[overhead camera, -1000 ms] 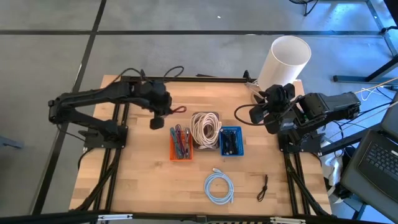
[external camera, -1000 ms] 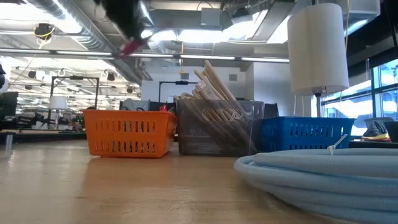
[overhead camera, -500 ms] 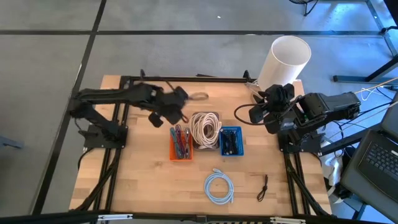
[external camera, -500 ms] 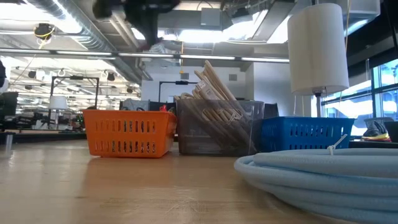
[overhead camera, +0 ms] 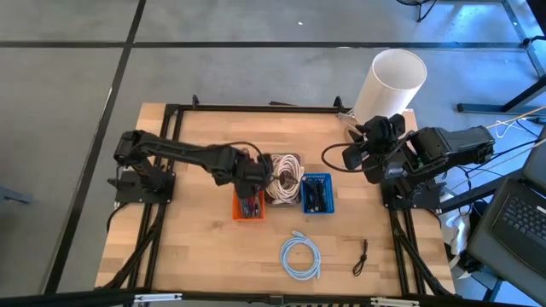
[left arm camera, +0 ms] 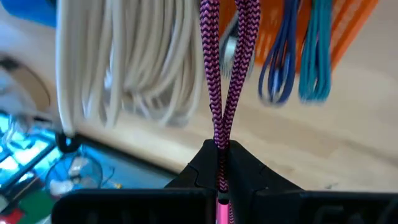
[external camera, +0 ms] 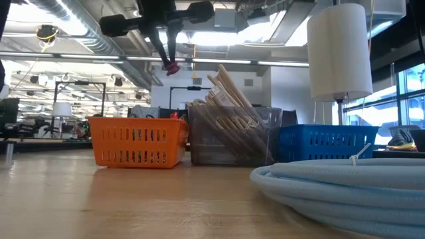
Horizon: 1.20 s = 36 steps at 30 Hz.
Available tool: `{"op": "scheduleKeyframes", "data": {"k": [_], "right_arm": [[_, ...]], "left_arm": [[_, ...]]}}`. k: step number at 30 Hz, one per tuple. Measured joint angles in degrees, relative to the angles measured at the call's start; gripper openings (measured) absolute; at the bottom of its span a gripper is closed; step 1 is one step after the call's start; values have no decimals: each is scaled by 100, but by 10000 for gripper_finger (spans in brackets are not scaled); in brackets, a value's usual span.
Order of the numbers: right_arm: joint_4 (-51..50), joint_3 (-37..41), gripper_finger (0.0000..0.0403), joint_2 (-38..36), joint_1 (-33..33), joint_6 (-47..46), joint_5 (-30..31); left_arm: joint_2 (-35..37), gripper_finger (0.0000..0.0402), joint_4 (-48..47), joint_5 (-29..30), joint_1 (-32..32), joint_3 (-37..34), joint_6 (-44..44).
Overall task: Pick & Place USB Port
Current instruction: Put the black and pink charger cable into the orange bin
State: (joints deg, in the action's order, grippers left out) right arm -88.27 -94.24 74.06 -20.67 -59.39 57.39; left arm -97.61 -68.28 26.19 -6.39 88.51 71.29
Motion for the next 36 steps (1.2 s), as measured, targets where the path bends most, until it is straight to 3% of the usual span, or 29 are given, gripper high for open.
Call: {"op": "scheduleKeyframes", "data": {"k": [6, 15, 36], "right_arm": [[13, 0, 113, 0, 0, 137, 0], [11, 0, 113, 0, 0, 157, 2], [23, 0, 113, 0, 1, 153, 2]], "left_arm": [[-16, 7, 347, -532, -278, -230, -241], [-19, 7, 695, -583, -560, -854, -11], [-27, 9, 1998, -969, -545, -2164, 269]]}}
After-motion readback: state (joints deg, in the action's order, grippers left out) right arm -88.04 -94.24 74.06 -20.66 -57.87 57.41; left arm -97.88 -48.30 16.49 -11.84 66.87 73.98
